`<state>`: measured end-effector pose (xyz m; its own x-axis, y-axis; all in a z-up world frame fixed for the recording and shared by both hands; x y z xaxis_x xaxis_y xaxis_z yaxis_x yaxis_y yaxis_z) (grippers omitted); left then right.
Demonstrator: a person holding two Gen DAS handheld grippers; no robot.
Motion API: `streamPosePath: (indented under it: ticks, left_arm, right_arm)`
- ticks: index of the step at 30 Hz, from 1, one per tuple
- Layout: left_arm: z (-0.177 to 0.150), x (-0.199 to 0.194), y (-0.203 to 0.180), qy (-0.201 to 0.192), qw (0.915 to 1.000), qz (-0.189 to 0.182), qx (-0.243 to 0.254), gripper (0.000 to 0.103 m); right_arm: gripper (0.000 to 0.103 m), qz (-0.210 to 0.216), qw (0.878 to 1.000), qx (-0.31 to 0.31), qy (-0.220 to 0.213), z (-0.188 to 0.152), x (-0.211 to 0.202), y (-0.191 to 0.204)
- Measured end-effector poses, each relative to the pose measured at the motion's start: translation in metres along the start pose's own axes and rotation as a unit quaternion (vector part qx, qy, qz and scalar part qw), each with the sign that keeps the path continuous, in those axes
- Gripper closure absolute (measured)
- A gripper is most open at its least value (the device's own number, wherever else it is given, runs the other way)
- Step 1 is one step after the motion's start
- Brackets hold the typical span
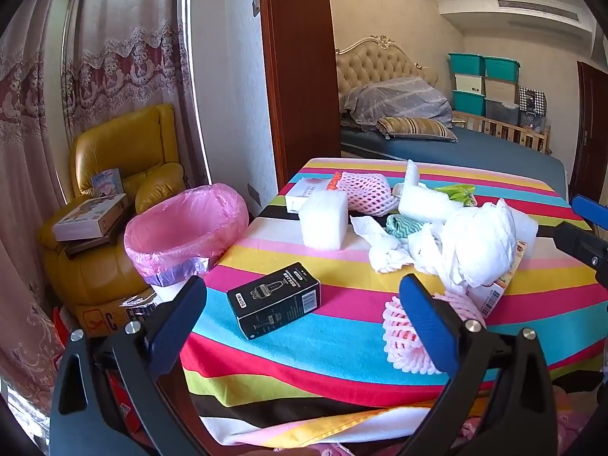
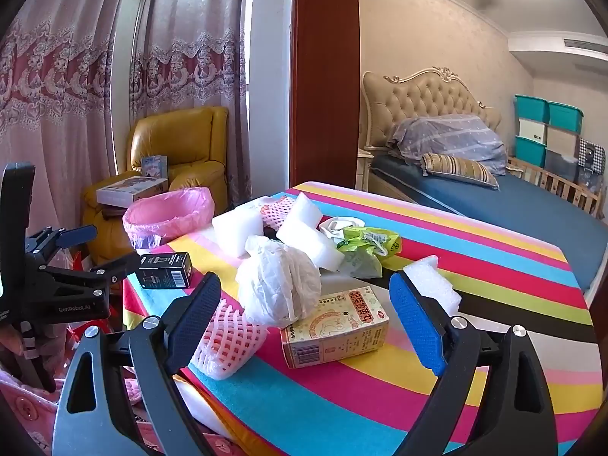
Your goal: Collect trash
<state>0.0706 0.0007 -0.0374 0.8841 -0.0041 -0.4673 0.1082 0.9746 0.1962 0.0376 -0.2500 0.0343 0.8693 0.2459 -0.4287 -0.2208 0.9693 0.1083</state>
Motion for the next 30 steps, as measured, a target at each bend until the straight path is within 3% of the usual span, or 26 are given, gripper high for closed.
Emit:
streamPosePath:
  ticks: [30]
  left_arm:
    - [-0.0016,0.0044,-0.0035,0.002,1.0000,-0.001,-0.002,0.005]
  right_arm:
    - [0.018,0.003,1.000,0.006,-0.001,-0.0005,-0.0025,0.0000]
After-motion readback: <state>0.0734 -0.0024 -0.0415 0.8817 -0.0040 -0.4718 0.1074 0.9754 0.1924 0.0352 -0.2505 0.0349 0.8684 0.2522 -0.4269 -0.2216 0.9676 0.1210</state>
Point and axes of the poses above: each gripper's, at about its wrist camera, not at the fingertips, and x roughly the way its jaws point, y to its left, z to its top, the point moved 8 cm from there along x, roughly the way its jaws point, and after that the axes turned 7 degrees about x, right-handed, at the moved point
